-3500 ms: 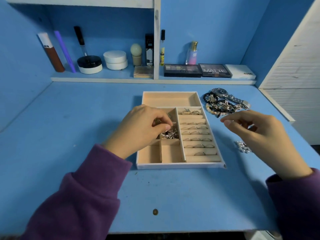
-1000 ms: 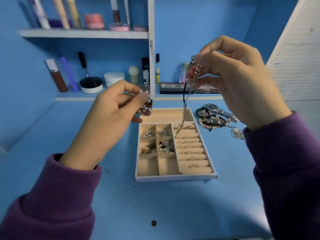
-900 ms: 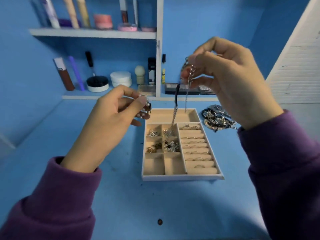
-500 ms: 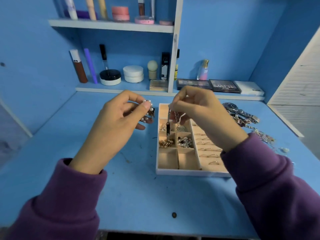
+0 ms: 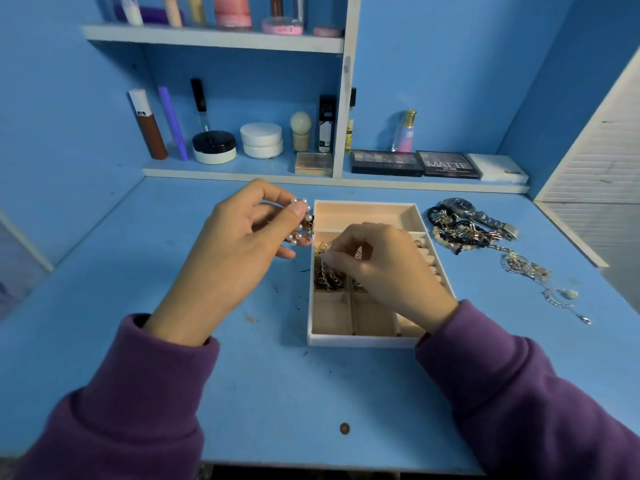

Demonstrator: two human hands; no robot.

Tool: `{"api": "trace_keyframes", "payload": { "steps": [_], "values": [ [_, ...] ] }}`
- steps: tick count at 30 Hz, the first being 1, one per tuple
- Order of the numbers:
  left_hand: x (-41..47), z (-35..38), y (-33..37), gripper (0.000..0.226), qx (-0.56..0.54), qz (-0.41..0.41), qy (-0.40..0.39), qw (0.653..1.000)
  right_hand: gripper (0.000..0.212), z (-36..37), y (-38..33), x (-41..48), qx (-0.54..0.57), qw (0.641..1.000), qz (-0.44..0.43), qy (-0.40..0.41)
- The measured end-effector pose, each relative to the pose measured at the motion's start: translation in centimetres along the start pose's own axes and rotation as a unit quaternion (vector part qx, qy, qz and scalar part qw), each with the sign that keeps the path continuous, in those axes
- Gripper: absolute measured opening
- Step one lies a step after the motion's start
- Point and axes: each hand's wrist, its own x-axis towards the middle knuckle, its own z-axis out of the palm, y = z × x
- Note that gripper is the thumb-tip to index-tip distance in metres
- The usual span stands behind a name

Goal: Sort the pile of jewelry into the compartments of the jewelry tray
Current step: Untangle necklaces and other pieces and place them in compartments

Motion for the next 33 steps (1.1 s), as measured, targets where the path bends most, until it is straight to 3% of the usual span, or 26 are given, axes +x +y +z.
{"api": "trace_keyframes", "payload": {
  "steps": [3,7,9,11,14,16,20,27,33],
  "values": [
    [0.1,0.1,0.0,0.007,0.0,0.001,-0.001,1.0,0.002,-0.5,-0.3,0.4,0.069,0.997,0.007,-0.025],
    [0.1,0.2,0.1,0.007,-0.004,-0.002,-0.002,1.0,0.017,-0.7,-0.1,0.3,-0.115,0.991,-0.038,-0.05],
    [0.1,0.2,0.1,0.007,-0.003,-0.003,-0.004,1.0,0.02,-1.1,-0.2,-0.2,-0.148,0.985,-0.068,-0.048],
    [0.1,0.1,0.0,0.007,0.0,-0.005,-0.004,1.0,0.009,-1.7,-0.5,-0.7,-0.193,0.972,-0.094,-0.094],
    [0.1,0.1,-0.1,0.007,0.001,-0.008,-0.005,1.0,0.023,-1.9,-0.7,-1.3,-0.271,0.945,-0.112,-0.142],
    [0.1,0.2,0.0,0.007,0.002,-0.009,-0.008,1.0,0.021,-1.6,-0.8,-1.4,-0.286,0.94,-0.129,-0.133],
    [0.0,0.2,0.1,0.006,0.004,-0.009,-0.01,1.0,0.011,-1.3,-0.8,-0.9,-0.275,0.947,-0.12,-0.114],
    [0.3,0.3,-0.1,0.006,0.012,-0.013,-0.008,1.0,0.013,-1.6,-0.3,-0.2,-0.188,0.976,-0.075,-0.08],
    [1.0,2.3,-0.7,0.004,0.048,0.001,-0.065,0.997,0.008,-5.0,2.0,-1.6,-0.137,0.99,-0.032,0.001]
  ]
}}
